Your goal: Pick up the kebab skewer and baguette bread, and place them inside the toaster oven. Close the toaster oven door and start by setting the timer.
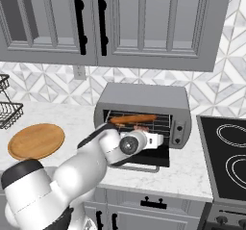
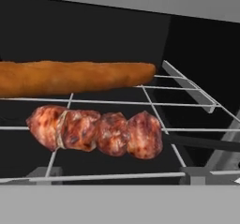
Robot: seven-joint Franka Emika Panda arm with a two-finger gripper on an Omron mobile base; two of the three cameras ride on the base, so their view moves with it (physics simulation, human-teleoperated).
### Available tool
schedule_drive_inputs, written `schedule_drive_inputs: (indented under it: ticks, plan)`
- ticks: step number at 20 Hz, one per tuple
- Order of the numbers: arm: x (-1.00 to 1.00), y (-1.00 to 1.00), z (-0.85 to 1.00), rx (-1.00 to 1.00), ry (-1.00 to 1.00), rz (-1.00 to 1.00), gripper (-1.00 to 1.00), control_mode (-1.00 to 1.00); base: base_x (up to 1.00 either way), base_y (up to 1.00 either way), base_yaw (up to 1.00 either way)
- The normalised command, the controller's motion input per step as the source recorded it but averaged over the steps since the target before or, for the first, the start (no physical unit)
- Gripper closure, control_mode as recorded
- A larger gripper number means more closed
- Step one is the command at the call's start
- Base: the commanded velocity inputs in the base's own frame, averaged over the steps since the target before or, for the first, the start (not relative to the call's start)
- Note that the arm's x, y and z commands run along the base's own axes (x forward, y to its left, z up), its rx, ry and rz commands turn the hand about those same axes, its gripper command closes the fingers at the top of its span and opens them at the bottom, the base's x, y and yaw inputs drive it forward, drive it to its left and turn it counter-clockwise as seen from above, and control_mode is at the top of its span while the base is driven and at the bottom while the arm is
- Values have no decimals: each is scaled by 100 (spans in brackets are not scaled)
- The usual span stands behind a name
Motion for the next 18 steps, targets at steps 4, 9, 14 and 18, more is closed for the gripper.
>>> schedule_drive_inputs:
  ticks: [4, 9, 14, 18]
  plan:
    - [26, 8, 0, 0, 0, 1, -100, -100, 0, 0, 0]
    - [30, 7, 0, 0, 0, 0, -100, -100, 0, 0, 0]
    - [28, 4, 0, 0, 0, 0, -100, -100, 0, 0, 0]
    - [23, 5, 0, 0, 0, 0, -100, -100, 0, 0, 0]
